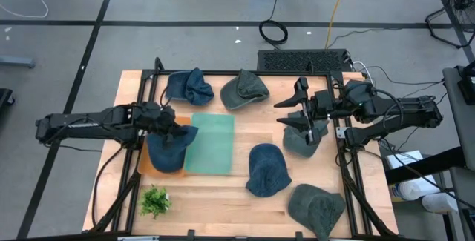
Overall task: Pick & Place hat
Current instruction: Put the top right blue cap into the orange bin
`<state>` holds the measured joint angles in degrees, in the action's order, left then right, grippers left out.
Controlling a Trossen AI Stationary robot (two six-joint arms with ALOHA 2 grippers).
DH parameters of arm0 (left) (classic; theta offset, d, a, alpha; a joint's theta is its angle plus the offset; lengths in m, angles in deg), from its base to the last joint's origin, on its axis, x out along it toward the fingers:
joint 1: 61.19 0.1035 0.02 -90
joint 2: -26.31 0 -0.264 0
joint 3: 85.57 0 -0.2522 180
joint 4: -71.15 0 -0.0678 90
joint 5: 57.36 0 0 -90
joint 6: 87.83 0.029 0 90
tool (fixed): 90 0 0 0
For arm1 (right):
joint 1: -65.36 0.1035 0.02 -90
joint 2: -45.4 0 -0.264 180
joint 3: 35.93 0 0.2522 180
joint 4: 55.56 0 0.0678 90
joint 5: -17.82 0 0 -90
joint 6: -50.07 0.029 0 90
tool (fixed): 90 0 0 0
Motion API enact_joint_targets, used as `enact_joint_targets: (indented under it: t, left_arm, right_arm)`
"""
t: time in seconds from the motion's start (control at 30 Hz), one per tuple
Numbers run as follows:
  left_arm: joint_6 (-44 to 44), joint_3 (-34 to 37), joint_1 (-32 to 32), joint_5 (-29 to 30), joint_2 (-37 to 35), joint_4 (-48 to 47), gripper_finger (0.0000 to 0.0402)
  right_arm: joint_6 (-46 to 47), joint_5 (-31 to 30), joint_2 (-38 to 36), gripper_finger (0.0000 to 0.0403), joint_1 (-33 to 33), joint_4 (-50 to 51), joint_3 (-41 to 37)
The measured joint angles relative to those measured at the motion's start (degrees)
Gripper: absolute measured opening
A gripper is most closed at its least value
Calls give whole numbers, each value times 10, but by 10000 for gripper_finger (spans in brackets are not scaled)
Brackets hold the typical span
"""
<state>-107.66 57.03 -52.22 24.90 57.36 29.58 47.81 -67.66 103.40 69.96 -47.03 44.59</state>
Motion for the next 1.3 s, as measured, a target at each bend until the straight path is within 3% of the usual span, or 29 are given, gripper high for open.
enact_joint_targets:
  t: [0.17, 0.4, 0.63, 0.77, 0.87, 1.07, 1.3]
  left_arm:
    - [8, 10, 0, 11, -28, 17, 23]
    - [-63, 10, 0, 134, -67, -57, 29]
    - [-145, 10, 0, 138, -68, -66, 169]
    - [-170, 10, 0, 111, -68, -73, 252]
    - [-195, 9, 0, 110, -68, -82, 298]
    - [-221, -4, 0, 121, -67, -145, 340]
    - [-201, -87, 0, 185, -67, -214, 346]
  right_arm:
    - [0, 0, -2, 171, 0, 13, 0]
    - [0, 0, -4, 171, 0, 18, 0]
    - [0, 0, -4, 171, 0, 19, 0]
    - [0, 0, -4, 171, 0, 19, 0]
    - [0, 0, -4, 171, 0, 19, 0]
    - [0, 0, -4, 171, 0, 19, 0]
    - [0, 2, -4, 171, 0, 19, 0]
